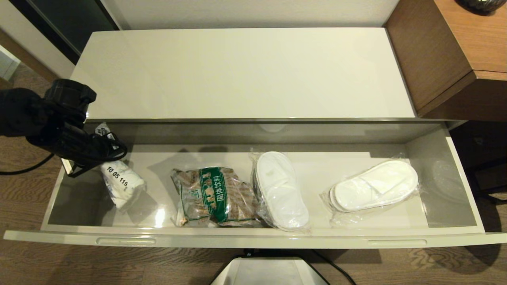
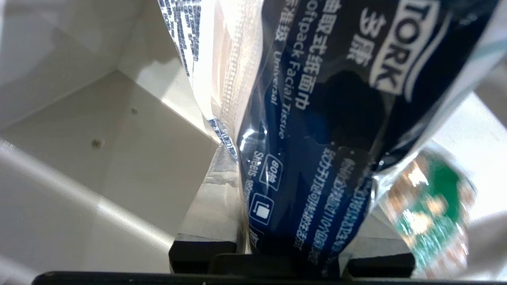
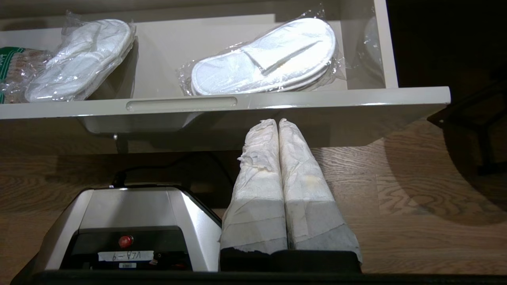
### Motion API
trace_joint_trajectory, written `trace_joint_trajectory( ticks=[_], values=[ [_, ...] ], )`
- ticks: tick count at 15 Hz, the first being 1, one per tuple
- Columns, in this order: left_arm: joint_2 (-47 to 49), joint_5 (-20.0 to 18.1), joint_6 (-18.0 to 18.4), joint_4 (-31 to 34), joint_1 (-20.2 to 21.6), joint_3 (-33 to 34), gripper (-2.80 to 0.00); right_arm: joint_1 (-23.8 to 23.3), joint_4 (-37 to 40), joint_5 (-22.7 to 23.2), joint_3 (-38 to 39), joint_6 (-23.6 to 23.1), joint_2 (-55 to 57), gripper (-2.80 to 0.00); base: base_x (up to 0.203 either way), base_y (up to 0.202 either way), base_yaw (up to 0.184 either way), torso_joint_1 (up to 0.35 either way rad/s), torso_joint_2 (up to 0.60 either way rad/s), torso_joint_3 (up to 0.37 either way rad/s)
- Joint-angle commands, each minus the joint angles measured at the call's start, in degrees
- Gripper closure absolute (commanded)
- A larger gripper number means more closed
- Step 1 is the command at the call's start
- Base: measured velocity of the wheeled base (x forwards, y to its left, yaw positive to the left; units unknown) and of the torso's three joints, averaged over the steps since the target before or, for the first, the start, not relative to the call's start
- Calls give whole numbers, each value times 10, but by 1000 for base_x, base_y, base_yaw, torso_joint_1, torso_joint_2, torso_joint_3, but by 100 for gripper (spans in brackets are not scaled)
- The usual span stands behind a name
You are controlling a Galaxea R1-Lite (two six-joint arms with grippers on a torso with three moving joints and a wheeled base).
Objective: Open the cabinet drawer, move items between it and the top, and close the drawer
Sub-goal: Take out the tissue from the drawer, then place the tissue on the table
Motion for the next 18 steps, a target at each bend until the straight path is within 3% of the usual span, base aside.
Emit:
trace_joint_trajectory(
  ticks=[1,6,11,15,18],
  values=[
    [-55,1,-2,8,-16,4,0,1,0,0,0,0,-14,0,0,0,0,0,0,0],
    [-116,0,-1,47,-63,-31,0,0,0,0,0,0,-14,0,0,0,0,0,0,0],
    [-145,-2,15,17,-89,-83,0,0,0,0,0,0,-14,0,0,0,0,0,0,0],
    [-88,1,55,-193,-91,-90,0,1,0,0,0,0,-14,0,0,0,0,0,0,0],
    [-23,29,90,-314,-100,-98,0,0,0,0,0,0,-14,0,0,0,0,0,0,0]
  ],
)
